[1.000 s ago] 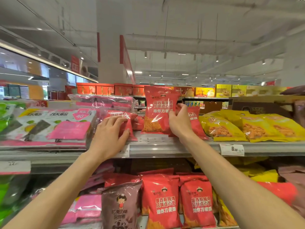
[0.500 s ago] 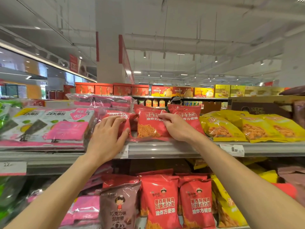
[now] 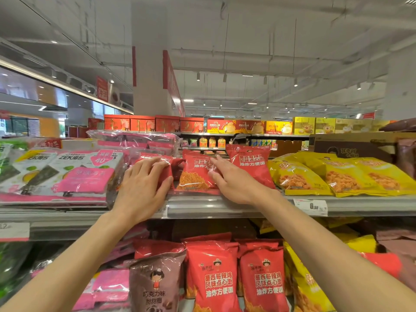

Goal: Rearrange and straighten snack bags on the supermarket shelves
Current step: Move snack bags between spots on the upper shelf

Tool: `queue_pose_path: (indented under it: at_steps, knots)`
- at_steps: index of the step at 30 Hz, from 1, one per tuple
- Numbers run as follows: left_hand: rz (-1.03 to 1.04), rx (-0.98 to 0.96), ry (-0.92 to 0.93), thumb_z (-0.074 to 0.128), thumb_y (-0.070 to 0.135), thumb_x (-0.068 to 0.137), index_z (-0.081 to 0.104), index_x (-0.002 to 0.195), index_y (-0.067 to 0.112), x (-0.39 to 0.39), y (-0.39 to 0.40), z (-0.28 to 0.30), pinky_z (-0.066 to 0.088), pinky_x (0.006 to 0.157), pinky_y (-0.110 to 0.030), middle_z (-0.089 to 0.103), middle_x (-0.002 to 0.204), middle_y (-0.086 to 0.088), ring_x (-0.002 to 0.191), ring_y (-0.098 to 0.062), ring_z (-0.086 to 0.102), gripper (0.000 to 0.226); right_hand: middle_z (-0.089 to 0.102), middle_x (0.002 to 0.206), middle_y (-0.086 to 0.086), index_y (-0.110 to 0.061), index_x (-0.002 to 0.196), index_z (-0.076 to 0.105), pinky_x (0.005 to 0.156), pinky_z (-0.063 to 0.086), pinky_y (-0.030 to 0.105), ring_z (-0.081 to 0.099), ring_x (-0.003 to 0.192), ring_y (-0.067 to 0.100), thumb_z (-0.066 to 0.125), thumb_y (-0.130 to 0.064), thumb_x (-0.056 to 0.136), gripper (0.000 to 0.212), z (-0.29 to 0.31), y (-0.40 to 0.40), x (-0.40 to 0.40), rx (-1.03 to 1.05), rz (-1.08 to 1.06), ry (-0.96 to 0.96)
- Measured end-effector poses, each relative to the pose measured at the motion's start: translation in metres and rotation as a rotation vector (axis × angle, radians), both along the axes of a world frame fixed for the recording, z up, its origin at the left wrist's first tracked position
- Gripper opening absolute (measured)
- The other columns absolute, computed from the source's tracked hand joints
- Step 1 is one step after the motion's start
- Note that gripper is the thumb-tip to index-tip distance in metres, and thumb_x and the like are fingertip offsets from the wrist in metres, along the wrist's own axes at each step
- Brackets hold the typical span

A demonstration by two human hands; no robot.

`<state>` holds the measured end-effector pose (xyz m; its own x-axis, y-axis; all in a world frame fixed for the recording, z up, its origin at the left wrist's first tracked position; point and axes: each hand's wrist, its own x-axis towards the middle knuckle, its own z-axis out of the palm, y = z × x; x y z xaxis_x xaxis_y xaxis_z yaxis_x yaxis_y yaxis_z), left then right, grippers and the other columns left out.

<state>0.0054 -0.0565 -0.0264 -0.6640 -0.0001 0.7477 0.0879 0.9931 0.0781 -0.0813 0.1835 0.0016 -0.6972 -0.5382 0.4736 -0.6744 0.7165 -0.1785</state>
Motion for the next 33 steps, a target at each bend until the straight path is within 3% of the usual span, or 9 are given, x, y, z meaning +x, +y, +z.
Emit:
queue_pose_path:
  at_steps: [3,6,9,12,15,22,28,30,33]
  knots:
    - [-0.06,-0.022,0.023,0.032,0.056,0.097,0.051,0.146,0.02,-0.003,0.011,0.006,0.028,0.119,-0.051,0.047,0.153,-0.005,0.144,-0.028,0.037,0.063,0.021,0.169,0.0,-0.022,0.159,0.029,0.123,0.011,0.036,0.016,0.156,0.018,0.032,-0.046,0.108,0.056,0.007,0.018,-0.002,-0.147,0.017,0.115]
    - [-0.141,-0.025,0.041,0.033,0.057,0.102,0.051,0.146,0.022,-0.013,0.031,0.015,0.027,0.12,-0.048,0.046,0.154,-0.003,0.146,-0.025,0.035,0.058,0.019,0.169,0.003,-0.025,0.155,0.038,0.124,0.008,0.04,0.011,0.157,0.021,0.035,-0.046,0.107,0.053,0.012,0.044,-0.013,-0.167,-0.147,0.221]
    - [-0.209,-0.056,-0.055,0.031,0.061,0.102,0.036,0.156,0.028,-0.03,0.054,0.023,0.015,0.125,-0.046,0.029,0.165,0.001,0.154,-0.02,0.02,0.064,0.003,0.171,0.003,-0.03,0.161,0.023,0.125,0.0,0.047,-0.005,0.158,0.025,0.031,-0.054,0.106,0.061,0.006,0.058,-0.023,-0.015,-0.311,0.123]
    - [-0.223,-0.103,-0.223,0.021,0.067,0.1,0.018,0.161,0.036,-0.049,0.073,0.026,0.0,0.125,-0.04,0.009,0.17,0.006,0.157,-0.014,0.003,0.068,0.0,0.171,0.004,-0.031,0.162,0.013,0.126,-0.004,0.046,-0.011,0.157,0.025,0.026,-0.053,0.107,0.061,0.0,0.061,-0.027,0.021,-0.266,-0.034]
    - [-0.165,-0.135,-0.341,0.012,0.069,0.099,0.008,0.161,0.039,-0.059,0.074,0.026,-0.002,0.126,-0.038,0.004,0.171,0.007,0.157,-0.013,-0.001,0.069,0.001,0.172,0.001,-0.033,0.163,0.01,0.124,-0.004,0.04,-0.01,0.157,0.021,0.03,-0.047,0.109,0.06,0.007,0.074,-0.027,0.08,-0.214,-0.07]
    - [-0.067,-0.167,-0.37,0.003,0.071,0.098,-0.004,0.16,0.041,-0.067,0.075,0.017,-0.007,0.126,-0.037,-0.005,0.17,0.008,0.156,-0.011,-0.009,0.07,0.0,0.172,-0.005,-0.033,0.163,0.007,0.126,0.0,0.038,-0.008,0.157,0.014,0.028,-0.044,0.11,0.058,0.002,0.089,-0.024,0.074,-0.13,-0.113]
    - [-0.031,-0.195,-0.276,0.001,0.069,0.098,0.006,0.162,0.035,-0.062,0.078,0.014,0.0,0.128,-0.042,0.006,0.171,0.003,0.158,-0.016,-0.002,0.072,-0.008,0.171,0.002,-0.028,0.163,0.001,0.128,0.0,0.048,-0.013,0.157,0.022,0.013,-0.057,0.106,0.066,-0.006,0.08,-0.026,0.18,-0.241,-0.002]
    - [-0.008,-0.198,-0.16,0.008,0.065,0.102,0.021,0.162,0.028,-0.055,0.082,0.012,0.008,0.128,-0.044,0.021,0.169,-0.002,0.158,-0.021,0.01,0.072,0.0,0.172,0.003,-0.028,0.163,0.009,0.128,0.002,0.047,-0.007,0.158,0.023,0.014,-0.059,0.105,0.066,-0.01,0.081,-0.021,0.129,-0.251,0.084]
    - [-0.078,-0.137,-0.006,0.027,0.055,0.106,0.048,0.15,0.019,-0.041,0.083,0.007,0.027,0.12,-0.045,0.049,0.155,-0.006,0.147,-0.027,0.037,0.061,0.021,0.169,0.004,-0.021,0.16,0.029,0.127,0.014,0.044,0.013,0.157,0.023,0.032,-0.056,0.105,0.065,-0.016,0.082,-0.009,-0.057,-0.233,0.188]
